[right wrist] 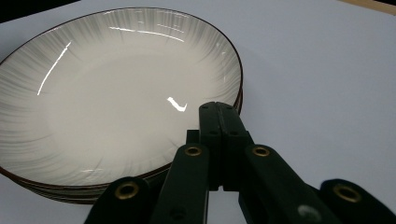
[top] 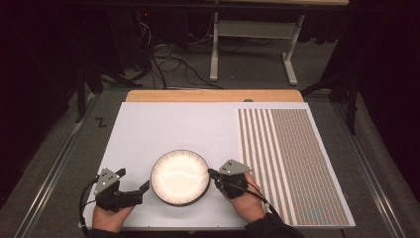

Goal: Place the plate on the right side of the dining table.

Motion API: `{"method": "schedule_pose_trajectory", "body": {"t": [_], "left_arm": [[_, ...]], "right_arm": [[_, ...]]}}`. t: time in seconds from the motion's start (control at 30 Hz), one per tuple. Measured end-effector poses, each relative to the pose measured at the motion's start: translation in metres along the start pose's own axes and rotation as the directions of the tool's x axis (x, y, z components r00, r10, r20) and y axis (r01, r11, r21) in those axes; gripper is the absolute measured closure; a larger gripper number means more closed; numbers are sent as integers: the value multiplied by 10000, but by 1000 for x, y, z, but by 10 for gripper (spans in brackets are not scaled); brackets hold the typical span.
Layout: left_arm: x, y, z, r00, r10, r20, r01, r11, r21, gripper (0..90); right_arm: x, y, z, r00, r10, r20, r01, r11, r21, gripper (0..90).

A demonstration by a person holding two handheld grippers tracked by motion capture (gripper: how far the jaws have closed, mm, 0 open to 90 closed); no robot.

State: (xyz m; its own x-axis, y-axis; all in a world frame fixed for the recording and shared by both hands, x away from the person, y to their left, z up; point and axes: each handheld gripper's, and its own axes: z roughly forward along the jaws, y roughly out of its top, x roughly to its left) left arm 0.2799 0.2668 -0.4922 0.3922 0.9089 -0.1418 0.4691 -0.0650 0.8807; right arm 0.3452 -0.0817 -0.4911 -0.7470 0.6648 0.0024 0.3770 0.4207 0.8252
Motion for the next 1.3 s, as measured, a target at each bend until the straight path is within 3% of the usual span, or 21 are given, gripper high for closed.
{"method": "schedule_pose_trajectory", "body": {"t": [0.37, 0.9, 1.03, 1.07, 1.3], "left_arm": [[0, -1, 1, 9999, -97, 114, 96, 9999, 86, 36], [-2, -1, 11, 9964, -573, 622, 545, 9975, 449, 88], [-4, -1, 14, 9921, -854, 922, 817, 9957, 432, 113], [-5, -1, 16, 9900, -875, 1110, 827, 9955, 471, 148], [-10, -1, 19, 9873, -801, 1370, 725, 9956, 598, 206]], "right_arm": [[1, 0, 1, 10000, 69, -27, -69, 10000, 8, 900], [6, -1, 6, 9999, -11, -138, 13, 10000, 84, 900], [9, -1, 8, 9997, -61, -248, 64, 9999, 115, 900], [11, -1, 10, 9996, -116, -276, 121, 9998, 173, 900], [17, -1, 14, 9991, -152, -407, 162, 9996, 237, 900]]}}
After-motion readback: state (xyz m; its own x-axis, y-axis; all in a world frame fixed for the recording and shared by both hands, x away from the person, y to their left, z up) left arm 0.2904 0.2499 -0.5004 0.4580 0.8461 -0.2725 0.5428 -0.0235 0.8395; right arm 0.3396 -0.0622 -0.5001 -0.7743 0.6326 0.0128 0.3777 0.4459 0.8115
